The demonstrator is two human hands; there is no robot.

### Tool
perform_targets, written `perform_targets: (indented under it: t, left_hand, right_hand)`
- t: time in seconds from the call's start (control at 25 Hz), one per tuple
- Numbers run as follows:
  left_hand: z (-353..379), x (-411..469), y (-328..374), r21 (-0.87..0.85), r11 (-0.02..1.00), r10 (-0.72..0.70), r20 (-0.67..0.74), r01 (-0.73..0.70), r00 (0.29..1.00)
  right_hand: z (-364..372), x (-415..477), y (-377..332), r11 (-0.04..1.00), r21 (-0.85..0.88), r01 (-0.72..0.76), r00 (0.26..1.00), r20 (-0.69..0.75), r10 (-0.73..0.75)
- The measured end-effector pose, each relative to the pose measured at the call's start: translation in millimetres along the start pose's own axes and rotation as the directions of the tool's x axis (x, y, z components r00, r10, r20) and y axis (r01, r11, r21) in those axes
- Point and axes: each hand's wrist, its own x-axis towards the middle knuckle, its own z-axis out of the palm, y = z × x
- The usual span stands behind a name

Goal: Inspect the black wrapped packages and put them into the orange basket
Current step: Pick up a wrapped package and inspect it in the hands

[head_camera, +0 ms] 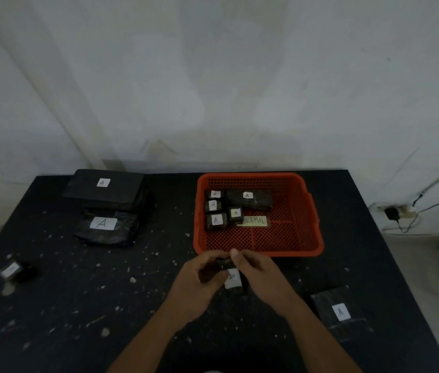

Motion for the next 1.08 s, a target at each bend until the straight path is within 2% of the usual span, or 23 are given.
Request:
perform_targets:
  t: [0.12, 0.24, 0.32, 0.44, 0.52, 0.64, 0.76, 0.96, 1.08]
  left_hand:
    - [0, 1, -1, 0.029, 1.0, 0.012, -0.021, -0.011, 1.0]
    - [0, 2, -1, 0.031, 0.999, 0.007, -0.025, -0.006, 1.0]
    - [1, 3, 0, -0.029, 1.0, -0.013, -0.062, 0.011, 0.998]
    - [0, 9, -3, -0.222, 0.971, -0.127, -0.182, 0.085, 0.975]
    - [0, 13, -5, -0.22, 0.967, -0.176, -0.203, 0.13, 0.963]
    - [2, 17, -2, -0.138, 0.975, -0.191, -0.137, 0.172, 0.972]
    - [-1, 33, -2, 0.065, 0.982, -0.175, -0.08, 0.18, 0.981]
    - [-13, 71, -17, 0.21, 0.958, -0.152, -0.204, 0.195, 0.967]
    - [-16, 87, -29, 0.257, 0.934, -0.185, -0.252, 0.25, 0.95]
  right_hand:
    - [1, 0, 6, 0.994, -0.094, 0.063, 0.998, -0.023, -0.065]
    - [4, 2, 6, 0.995, -0.082, 0.056, 0.997, -0.055, -0.061]
    - [6, 2, 7, 0.999, 0.04, 0.009, 0.998, -0.065, -0.006]
    - [6, -3, 13, 0.955, 0.279, -0.1, 0.995, 0.014, 0.1]
    - [6, -5, 22, 0.917, 0.375, -0.133, 0.99, -0.001, 0.144]
    - [5, -1, 29, 0.9, 0.403, -0.166, 0.96, -0.143, 0.241]
    - [-6, 10, 30, 0.913, 0.374, -0.163, 0.939, -0.226, 0.26]
    - [-39, 51, 26, 0.93, 0.341, -0.139, 0.871, -0.405, 0.278]
    - [-60, 93, 36, 0.93, 0.303, -0.21, 0.822, -0.46, 0.336]
